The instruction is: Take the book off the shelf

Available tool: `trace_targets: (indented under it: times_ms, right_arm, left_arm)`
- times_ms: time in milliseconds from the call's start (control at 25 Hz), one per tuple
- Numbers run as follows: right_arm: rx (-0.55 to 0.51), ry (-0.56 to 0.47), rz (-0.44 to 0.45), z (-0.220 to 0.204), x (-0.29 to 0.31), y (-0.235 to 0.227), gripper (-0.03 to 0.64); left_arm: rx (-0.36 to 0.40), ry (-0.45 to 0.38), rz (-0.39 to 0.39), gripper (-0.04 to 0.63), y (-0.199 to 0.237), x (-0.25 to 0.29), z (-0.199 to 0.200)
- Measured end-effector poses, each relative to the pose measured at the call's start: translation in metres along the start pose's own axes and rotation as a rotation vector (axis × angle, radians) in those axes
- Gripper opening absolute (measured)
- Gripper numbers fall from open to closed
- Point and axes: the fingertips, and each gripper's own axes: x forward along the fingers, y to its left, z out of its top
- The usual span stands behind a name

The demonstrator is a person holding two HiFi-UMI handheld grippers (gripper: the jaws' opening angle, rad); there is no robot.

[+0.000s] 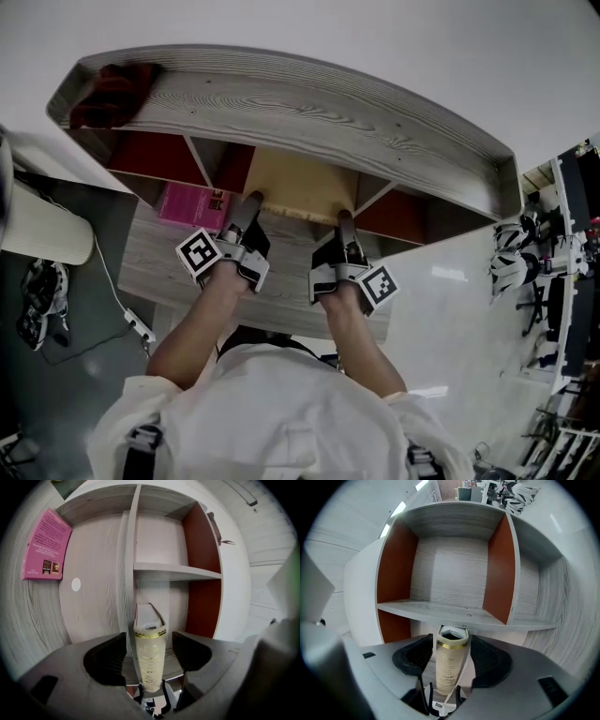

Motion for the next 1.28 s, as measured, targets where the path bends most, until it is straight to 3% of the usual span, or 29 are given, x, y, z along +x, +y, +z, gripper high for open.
trace_targets:
  times_ms: [200, 400, 1280]
  right_arm:
    - [-0.020, 0.005, -0.009, -0.003, -0.001, 0.000, 0.219]
    - [-0.032, 0.005, -0.008, -0.002, -0.002, 0.000, 0.215]
    - [-0.059, -0.047, 0.031, -0.022, -0.046, 0.010, 0.201]
  left_arm:
    - [-0.014, 0.008, 0.009, 0.238, -0.001, 0.002, -0.001]
    - [-0.006, 0.016, 0.002, 0.221, -0.001, 0.003, -0.001]
    - [-0.064, 0.094, -0.049, 0.207, -0.009, -0.039, -0.012]
